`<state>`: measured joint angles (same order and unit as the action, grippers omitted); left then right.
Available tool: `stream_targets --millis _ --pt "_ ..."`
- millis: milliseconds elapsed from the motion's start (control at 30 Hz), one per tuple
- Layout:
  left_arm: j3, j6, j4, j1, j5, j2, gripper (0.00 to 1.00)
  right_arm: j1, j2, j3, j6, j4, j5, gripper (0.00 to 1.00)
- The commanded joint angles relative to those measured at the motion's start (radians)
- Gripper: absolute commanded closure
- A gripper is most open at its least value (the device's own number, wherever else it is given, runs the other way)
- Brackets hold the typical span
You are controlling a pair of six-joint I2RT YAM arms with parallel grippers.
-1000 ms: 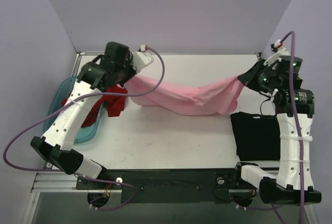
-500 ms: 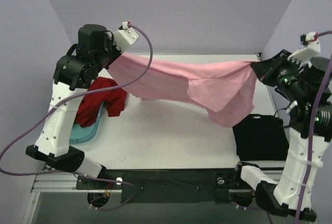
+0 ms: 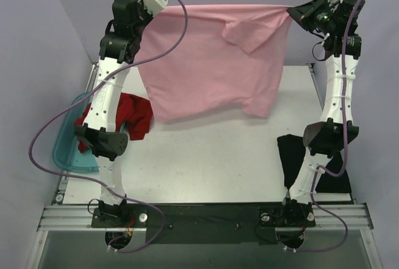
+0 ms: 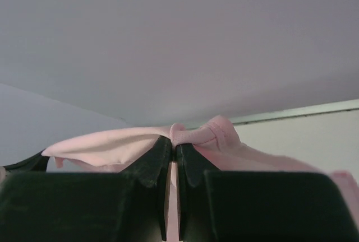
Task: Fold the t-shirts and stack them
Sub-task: Flatten out the tshirt
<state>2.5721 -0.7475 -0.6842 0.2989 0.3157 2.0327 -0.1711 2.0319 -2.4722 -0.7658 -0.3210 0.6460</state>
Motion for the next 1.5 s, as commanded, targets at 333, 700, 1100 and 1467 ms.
stream_targets --millis 333,700,1100,1467 --pt "-0.281 0.017 -0.018 -0.023 -0.163 -0.158 1.0 -0.045 -0.323 0.575 -0.031 0.116 0.219 1.0" --pt "-1.076 -0.044 -0.12 0.116 -0.316 -0.368 1.0 0.025 -0.265 1.095 0.298 -0.214 0.06 1.0" --pt "-1.354 -0.078 -0.074 0.175 -0.323 -0.333 1.0 0.012 -0.079 1.012 0.421 -0.355 -0.333 1.0" --pt "-1.291 -0.15 -0.357 0.154 -0.491 -0.382 0.39 0.134 -0.212 1.016 0.453 -0.474 -0.636 0.33"
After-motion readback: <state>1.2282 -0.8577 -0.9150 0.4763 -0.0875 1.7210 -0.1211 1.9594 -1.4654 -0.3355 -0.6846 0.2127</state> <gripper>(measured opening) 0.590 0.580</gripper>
